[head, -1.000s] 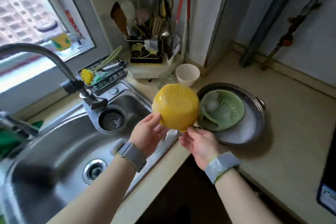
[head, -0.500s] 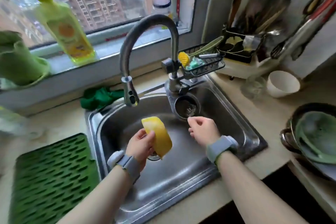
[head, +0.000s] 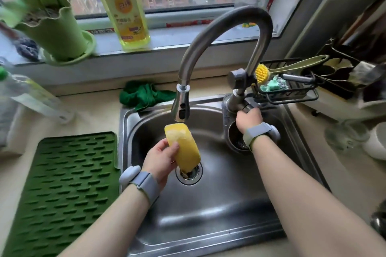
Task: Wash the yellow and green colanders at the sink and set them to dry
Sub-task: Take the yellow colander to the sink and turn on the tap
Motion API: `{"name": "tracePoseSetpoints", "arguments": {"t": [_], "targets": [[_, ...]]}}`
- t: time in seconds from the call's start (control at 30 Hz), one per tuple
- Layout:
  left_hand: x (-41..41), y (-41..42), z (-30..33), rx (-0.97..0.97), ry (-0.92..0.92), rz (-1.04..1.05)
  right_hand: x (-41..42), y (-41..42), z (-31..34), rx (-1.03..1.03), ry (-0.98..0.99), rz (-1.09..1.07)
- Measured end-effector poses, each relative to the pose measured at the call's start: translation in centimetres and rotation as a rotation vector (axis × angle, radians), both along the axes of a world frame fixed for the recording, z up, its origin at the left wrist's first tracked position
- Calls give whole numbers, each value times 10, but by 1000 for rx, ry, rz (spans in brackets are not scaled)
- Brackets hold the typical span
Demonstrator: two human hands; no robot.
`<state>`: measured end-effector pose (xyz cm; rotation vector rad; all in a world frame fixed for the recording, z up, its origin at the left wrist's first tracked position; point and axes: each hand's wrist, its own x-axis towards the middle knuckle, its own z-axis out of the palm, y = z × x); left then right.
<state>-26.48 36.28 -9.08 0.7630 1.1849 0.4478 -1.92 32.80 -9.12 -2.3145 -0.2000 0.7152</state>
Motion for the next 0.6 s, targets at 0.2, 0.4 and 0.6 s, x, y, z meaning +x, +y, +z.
{"name": "tracePoseSetpoints", "arguments": {"t": [0.2,0.4,0.6], "targets": [[9,6,-6,-13,-2,38,6,-3,-13,112,-20,-32],[13,13,-6,-15,13,40,9,-4,-22,233,41,-84],[17,17,-6,-22,-7,39,13,-5,-30,226,81,-97]]}}
